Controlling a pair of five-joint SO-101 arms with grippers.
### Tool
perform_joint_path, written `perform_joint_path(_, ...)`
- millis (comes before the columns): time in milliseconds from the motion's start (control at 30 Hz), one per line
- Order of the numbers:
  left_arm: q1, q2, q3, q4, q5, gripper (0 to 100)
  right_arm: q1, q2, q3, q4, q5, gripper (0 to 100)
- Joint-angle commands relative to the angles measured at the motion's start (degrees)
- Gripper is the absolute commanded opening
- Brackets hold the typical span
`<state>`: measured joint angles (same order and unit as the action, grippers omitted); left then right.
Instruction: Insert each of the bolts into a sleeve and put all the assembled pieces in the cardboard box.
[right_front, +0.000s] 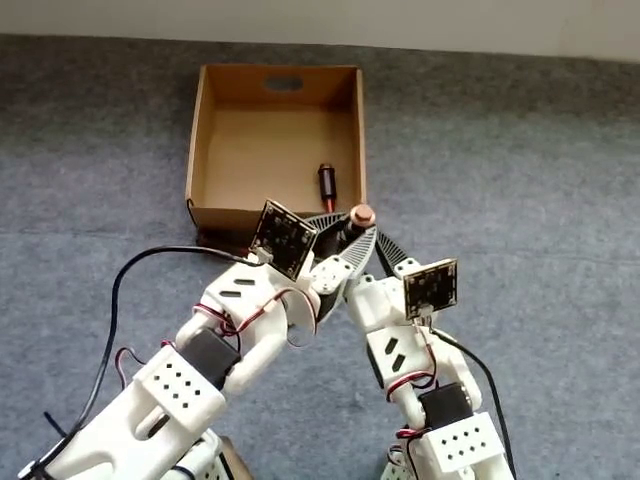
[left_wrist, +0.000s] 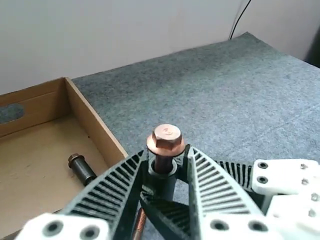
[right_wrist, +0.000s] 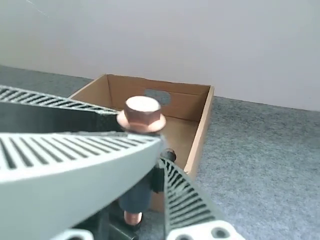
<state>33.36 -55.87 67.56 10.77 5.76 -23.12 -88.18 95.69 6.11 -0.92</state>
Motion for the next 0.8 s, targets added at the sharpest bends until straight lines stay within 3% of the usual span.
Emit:
perform_joint_path(0, 0.13, -1.89, -0.57, 0.09, 0.00, 14, 0.48, -0.40, -0.04, -0.92, -0.18, 0.6)
perform_joint_path(767, -1.19, -2.24, -1.89, 0.18, 0.00, 14, 0.48, -0.40, -0.04, -0.92, -0.18, 0.6)
